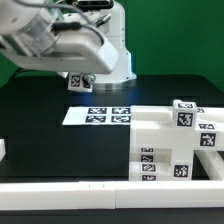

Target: Assemble chair

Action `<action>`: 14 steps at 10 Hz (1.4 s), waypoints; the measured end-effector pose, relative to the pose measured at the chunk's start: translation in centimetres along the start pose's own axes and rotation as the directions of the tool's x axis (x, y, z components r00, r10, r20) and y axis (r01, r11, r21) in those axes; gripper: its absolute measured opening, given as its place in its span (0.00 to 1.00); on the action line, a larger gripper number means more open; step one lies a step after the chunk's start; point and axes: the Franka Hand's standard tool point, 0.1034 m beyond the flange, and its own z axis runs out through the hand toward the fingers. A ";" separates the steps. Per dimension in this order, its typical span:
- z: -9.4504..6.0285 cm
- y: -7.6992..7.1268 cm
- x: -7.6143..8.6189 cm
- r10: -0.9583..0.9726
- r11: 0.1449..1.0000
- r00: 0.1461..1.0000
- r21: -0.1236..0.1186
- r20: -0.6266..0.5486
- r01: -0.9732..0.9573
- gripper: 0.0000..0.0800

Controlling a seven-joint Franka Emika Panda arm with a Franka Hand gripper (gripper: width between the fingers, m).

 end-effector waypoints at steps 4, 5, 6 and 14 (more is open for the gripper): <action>-1.9 -4.9 0.0 -0.135 0.988 0.940 -0.116 -0.312 0.104 0.36; -2.4 -7.8 -0.9 -0.206 0.977 0.883 -0.137 -0.422 0.162 0.36; -1.8 -9.5 -1.7 -0.255 0.967 0.821 -0.150 -0.511 0.207 0.36; 3.2 -18.0 -4.4 -0.368 0.921 0.472 -0.242 -0.801 0.307 0.36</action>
Offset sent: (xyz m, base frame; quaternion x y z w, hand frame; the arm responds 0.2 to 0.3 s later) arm 0.0321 0.0439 0.0437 -0.1354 0.1935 -0.1145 0.9649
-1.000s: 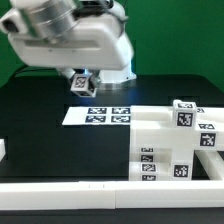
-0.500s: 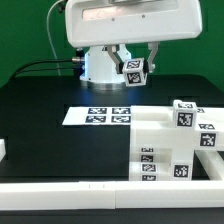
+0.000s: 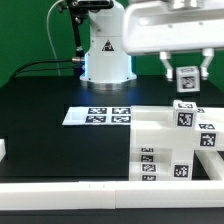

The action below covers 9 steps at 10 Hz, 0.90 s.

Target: Assemble chair

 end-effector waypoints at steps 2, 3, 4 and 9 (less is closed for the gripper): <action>0.5 0.9 0.1 -0.011 1.000 1.000 -0.008 -0.022 0.011 0.36; 0.6 0.9 0.1 -0.014 1.000 1.000 -0.008 -0.020 0.014 0.36; 1.0 1.1 -0.2 -0.029 0.999 0.999 -0.017 -0.013 0.028 0.36; 1.8 1.2 0.0 -0.059 0.998 0.996 -0.010 -0.062 0.059 0.36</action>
Offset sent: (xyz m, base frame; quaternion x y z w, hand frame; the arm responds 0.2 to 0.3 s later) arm 0.0032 -0.0296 -0.0051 -0.0937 0.0242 -0.0731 0.9926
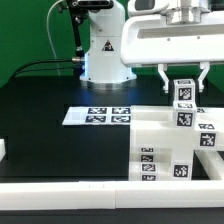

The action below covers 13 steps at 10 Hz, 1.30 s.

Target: Assemble chair

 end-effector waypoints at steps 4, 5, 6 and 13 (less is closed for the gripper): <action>0.2 1.1 0.2 -0.022 1.000 1.000 -0.006 -0.012 0.022 0.36; 0.1 0.9 0.2 -0.022 1.000 1.000 -0.004 -0.013 0.022 0.36; 0.1 0.7 0.1 -0.025 1.000 1.000 -0.002 -0.013 0.025 0.36; -0.1 -0.1 -0.6 -0.038 0.999 0.999 0.006 -0.007 0.038 0.36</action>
Offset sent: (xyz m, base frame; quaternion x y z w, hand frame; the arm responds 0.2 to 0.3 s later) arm -0.0123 -0.0109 0.0011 -0.0002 -0.0106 -0.0097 0.9999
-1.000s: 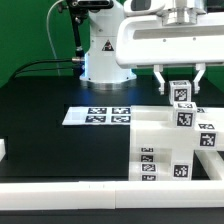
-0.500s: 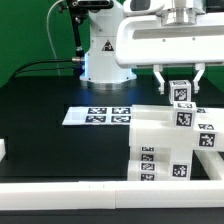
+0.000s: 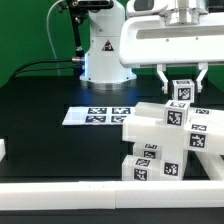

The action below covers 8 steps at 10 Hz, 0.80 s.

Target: Assemble chair

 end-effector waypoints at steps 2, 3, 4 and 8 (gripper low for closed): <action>0.0 0.0 0.0 -0.001 1.000 1.000 0.000 0.000 0.001 0.36; 0.0 -0.1 -0.1 -0.003 1.000 1.000 0.001 0.001 0.003 0.36; -0.1 -0.8 -0.6 -0.021 1.000 1.000 0.006 0.004 0.021 0.36; 0.1 -0.4 -1.2 -0.058 0.998 0.998 0.002 0.001 0.058 0.36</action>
Offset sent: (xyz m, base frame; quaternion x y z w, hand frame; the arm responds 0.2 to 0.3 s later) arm -0.0164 0.0066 0.0041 -0.0445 0.0264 -0.0534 0.9972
